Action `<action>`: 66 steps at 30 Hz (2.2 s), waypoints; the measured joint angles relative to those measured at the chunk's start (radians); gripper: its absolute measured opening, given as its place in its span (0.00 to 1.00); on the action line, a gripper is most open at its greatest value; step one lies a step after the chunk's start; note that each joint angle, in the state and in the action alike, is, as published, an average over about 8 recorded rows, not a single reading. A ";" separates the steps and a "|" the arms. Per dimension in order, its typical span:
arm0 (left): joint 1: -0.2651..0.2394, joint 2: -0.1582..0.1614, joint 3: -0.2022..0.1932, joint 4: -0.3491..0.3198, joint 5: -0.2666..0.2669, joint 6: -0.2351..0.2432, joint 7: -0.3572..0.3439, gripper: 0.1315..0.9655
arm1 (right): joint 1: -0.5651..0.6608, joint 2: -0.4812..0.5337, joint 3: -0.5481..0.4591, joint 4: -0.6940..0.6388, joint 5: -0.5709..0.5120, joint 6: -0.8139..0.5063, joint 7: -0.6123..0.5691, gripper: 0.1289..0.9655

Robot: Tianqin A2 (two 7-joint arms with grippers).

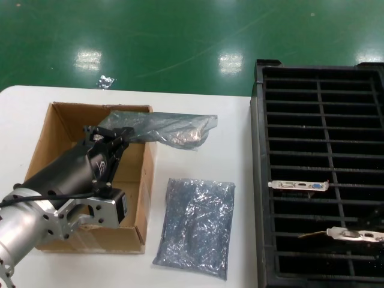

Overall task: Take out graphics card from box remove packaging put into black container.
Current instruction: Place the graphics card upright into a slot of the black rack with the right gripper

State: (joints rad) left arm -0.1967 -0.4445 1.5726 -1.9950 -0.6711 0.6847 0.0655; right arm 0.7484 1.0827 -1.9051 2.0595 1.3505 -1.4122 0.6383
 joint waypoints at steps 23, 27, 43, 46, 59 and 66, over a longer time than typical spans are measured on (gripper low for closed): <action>0.000 0.000 0.000 0.000 0.000 0.000 0.000 0.01 | 0.030 -0.104 -0.062 0.000 -0.130 -0.031 0.018 0.07; 0.000 0.000 0.000 0.000 0.000 0.000 0.000 0.01 | 0.030 -0.109 -0.065 -0.001 -0.140 -0.037 0.019 0.07; 0.000 0.000 0.000 0.000 0.000 0.000 0.000 0.01 | 0.034 -0.087 -0.043 0.000 -0.068 -0.071 -0.004 0.07; 0.000 0.000 0.000 0.000 0.000 0.000 0.000 0.01 | 0.033 -0.086 -0.042 0.000 -0.058 -0.074 -0.007 0.07; 0.000 0.000 0.000 0.000 0.000 0.000 0.000 0.01 | 0.039 -0.107 -0.060 0.000 -0.103 -0.072 -0.006 0.07; 0.000 0.000 0.000 0.000 0.000 0.000 0.000 0.01 | 0.044 -0.124 -0.075 -0.007 -0.157 -0.066 -0.004 0.07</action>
State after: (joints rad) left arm -0.1967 -0.4446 1.5727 -1.9950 -0.6711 0.6847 0.0654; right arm 0.7924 0.9584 -1.9799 2.0529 1.1938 -1.4782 0.6338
